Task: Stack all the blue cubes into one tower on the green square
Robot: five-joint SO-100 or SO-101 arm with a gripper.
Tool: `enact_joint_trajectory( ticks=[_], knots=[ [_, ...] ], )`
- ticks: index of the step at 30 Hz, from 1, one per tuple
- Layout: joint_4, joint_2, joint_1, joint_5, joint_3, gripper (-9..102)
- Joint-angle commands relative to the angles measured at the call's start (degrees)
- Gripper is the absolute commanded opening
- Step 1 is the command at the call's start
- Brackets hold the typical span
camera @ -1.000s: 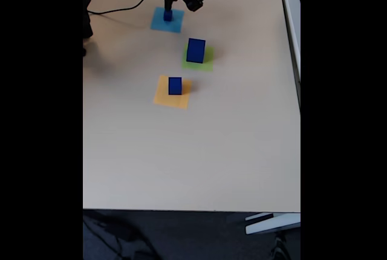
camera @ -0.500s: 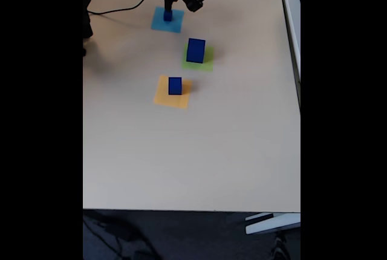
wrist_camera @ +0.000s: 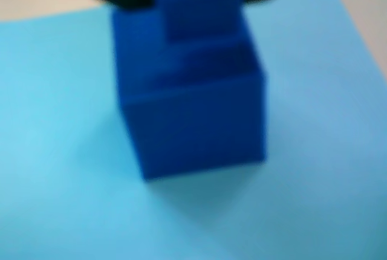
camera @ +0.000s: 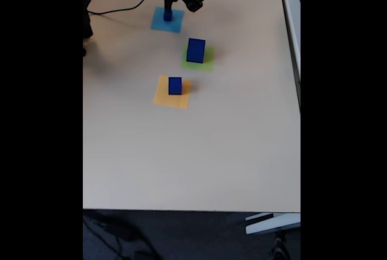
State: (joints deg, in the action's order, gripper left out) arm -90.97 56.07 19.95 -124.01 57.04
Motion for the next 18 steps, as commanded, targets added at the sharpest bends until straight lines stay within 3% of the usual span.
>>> enact_joint_trajectory(
  ticks=[1,18],
  knots=[
    [0.35,0.35,-0.70,0.44,-0.09,0],
    [0.79,0.00,-0.62,0.00,0.09,0]
  ],
)
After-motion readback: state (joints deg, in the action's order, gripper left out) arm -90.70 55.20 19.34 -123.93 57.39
